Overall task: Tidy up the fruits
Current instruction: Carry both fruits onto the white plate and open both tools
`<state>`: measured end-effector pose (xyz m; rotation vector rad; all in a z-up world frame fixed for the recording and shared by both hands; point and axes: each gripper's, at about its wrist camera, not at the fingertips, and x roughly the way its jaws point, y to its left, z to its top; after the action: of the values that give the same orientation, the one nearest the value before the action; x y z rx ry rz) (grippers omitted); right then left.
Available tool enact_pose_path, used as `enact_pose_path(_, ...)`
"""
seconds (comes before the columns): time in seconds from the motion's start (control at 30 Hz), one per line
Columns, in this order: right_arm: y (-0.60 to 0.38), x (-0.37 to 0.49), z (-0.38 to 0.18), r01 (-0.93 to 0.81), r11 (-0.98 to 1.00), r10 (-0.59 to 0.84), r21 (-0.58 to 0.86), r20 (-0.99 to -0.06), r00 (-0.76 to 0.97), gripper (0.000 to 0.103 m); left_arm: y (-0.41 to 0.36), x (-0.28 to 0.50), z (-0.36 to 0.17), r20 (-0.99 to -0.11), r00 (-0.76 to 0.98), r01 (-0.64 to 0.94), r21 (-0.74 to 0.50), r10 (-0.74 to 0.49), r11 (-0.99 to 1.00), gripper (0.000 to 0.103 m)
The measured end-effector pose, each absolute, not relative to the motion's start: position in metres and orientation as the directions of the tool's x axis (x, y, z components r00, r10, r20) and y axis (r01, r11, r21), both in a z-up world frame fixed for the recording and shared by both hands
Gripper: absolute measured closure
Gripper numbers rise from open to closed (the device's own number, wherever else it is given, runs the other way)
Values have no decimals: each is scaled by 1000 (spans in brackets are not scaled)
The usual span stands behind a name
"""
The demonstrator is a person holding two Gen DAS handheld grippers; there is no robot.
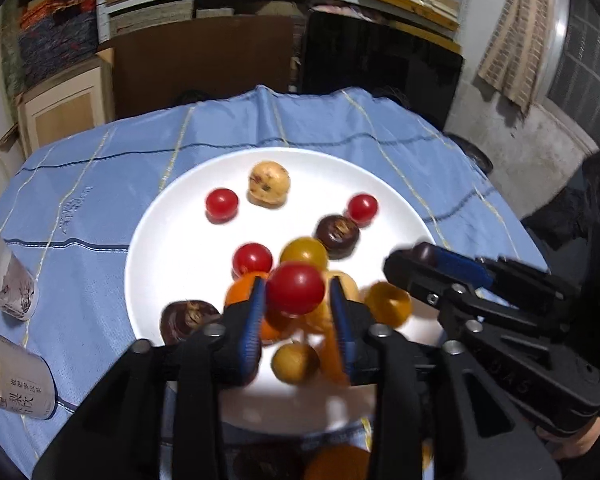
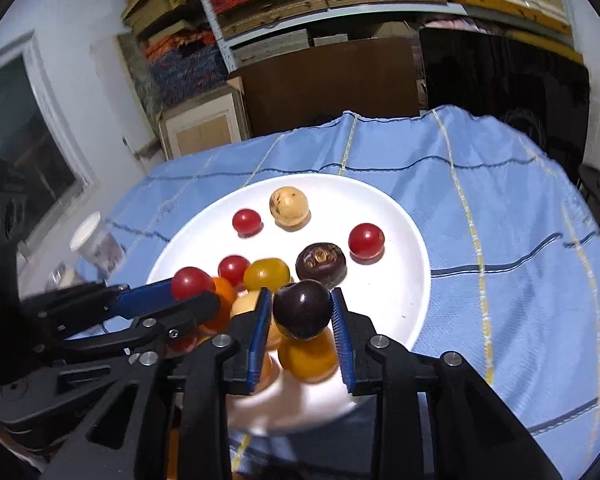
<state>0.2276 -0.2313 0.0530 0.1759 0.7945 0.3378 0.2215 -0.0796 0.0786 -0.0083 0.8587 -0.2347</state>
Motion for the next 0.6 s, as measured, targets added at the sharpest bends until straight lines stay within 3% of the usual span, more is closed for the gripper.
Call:
enact_pose_path(0.07, -233, 223, 53, -228, 933, 359, 279, -661, 659, 70, -77, 221, 82, -736, 648, 187, -96, -196, 978, 47)
enact_pose_path(0.23, -239, 204, 60, -233, 925, 378, 301, -645, 664, 68, -70, 207, 92, -722, 660, 185, -112, -208, 976, 46)
enact_pose_path(0.47, -247, 153, 72, -259, 925, 380, 279, -632, 675, 55, -61, 162, 102, -704, 687, 187, -66, -179, 980, 36)
enact_pose_path(0.6, -260, 120, 71, -230, 924, 377, 306, -627, 682, 45, -53, 129, 100, -701, 692, 186, -58, -173, 981, 36)
